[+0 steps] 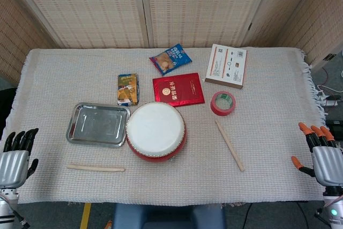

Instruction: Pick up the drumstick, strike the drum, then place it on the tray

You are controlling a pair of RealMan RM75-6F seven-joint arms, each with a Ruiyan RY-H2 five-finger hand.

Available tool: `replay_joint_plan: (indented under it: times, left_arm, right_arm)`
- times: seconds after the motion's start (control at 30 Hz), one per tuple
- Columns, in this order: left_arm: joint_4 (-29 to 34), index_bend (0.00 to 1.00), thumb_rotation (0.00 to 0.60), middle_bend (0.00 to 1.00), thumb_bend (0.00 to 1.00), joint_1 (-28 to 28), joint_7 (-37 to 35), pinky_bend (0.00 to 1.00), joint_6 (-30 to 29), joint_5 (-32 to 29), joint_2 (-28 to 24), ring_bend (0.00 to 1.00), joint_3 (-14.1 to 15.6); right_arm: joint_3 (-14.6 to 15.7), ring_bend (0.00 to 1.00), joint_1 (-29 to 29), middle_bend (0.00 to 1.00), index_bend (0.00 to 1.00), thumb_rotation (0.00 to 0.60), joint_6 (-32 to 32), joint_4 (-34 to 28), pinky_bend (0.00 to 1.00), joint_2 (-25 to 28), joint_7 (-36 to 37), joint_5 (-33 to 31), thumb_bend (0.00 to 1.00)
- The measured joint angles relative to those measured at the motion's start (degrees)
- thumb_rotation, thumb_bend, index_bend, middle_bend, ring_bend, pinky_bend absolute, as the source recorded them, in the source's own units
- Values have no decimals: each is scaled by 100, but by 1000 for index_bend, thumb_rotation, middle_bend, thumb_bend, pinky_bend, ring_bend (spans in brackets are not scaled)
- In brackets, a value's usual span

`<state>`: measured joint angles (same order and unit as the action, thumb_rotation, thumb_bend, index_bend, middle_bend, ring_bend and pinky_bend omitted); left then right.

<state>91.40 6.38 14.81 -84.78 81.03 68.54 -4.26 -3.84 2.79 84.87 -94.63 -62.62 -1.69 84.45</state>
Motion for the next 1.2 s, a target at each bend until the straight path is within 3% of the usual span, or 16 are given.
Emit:
replay_joint_plan:
  times: [0.4,0.6,0.83,1.2]
  left_arm:
    - [45,67,600,105,302,-52,-145,70,-106,136,-53,110,47]
    - [65,191,600,197,333,14,-266,122,5,349,-96,190,130]
    - [111,333,600,246,396,286,-383,134,479,696,-13,197,306]
    - [21,354,600,245,391,817,-390,133,1504,841,633,201,547]
  right_arm:
    - [19,2,-75,169,69,600,195,51,78,4,103,124,246]
    - [35,3,-134,169,69,600,317,156,78,-29,223,200,246]
    - [45,2,-152,169,69,600,351,219,78,-52,301,242,246]
    - [32,1,-217,169,69,600,398,319,78,-56,427,180,246]
